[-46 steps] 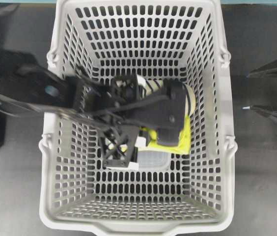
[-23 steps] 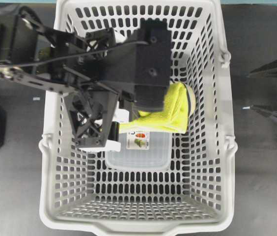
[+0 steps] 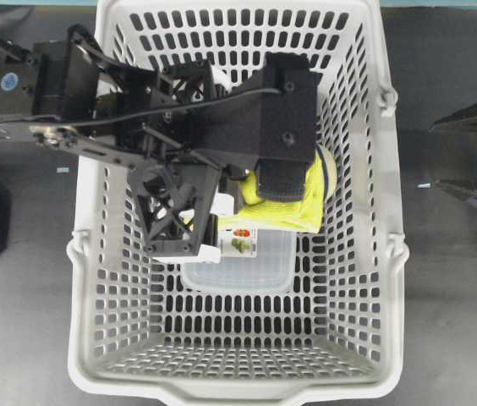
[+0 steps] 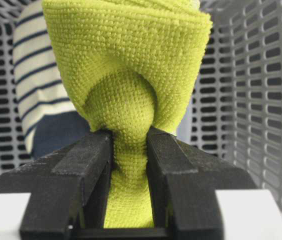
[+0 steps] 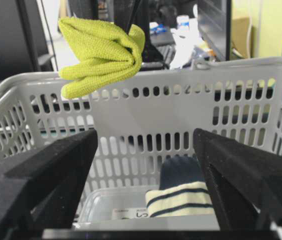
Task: Pick up the yellow cloth from the shopping basket with the left arm.
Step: 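Hold the yellow cloth raised above the basket with the left gripper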
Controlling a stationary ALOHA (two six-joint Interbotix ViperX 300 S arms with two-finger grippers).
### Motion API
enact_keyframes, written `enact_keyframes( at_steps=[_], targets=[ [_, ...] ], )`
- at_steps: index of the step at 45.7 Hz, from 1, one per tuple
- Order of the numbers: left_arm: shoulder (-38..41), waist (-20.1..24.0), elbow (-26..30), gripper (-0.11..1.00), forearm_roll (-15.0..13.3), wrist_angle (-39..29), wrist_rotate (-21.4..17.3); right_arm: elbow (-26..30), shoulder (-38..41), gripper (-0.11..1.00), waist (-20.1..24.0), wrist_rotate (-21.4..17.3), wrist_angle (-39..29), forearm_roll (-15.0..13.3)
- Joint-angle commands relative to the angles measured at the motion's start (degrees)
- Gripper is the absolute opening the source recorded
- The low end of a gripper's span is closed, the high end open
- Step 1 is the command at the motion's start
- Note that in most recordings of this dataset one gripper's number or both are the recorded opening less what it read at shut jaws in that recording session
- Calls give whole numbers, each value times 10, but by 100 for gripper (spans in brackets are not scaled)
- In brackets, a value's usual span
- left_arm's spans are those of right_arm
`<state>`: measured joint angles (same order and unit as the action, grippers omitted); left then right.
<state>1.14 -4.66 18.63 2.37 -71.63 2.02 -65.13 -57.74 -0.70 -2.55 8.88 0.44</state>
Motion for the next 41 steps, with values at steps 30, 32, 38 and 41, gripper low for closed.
enact_keyframes(
  at_steps=[30,32,38,41],
  targets=[
    [-3,-2,16,20,2,-13,0,13,3,74,-1,-2,7,2],
    [-3,-2,16,20,2,-12,0,13,3,74,-1,-2,7,3],
    [-3,-2,16,20,2,-13,0,13,3,74,-1,-2,7,3],
    [-3,-2,16,20,2,-13,0,13,2,74,-1,-2,7,2]
  ],
)
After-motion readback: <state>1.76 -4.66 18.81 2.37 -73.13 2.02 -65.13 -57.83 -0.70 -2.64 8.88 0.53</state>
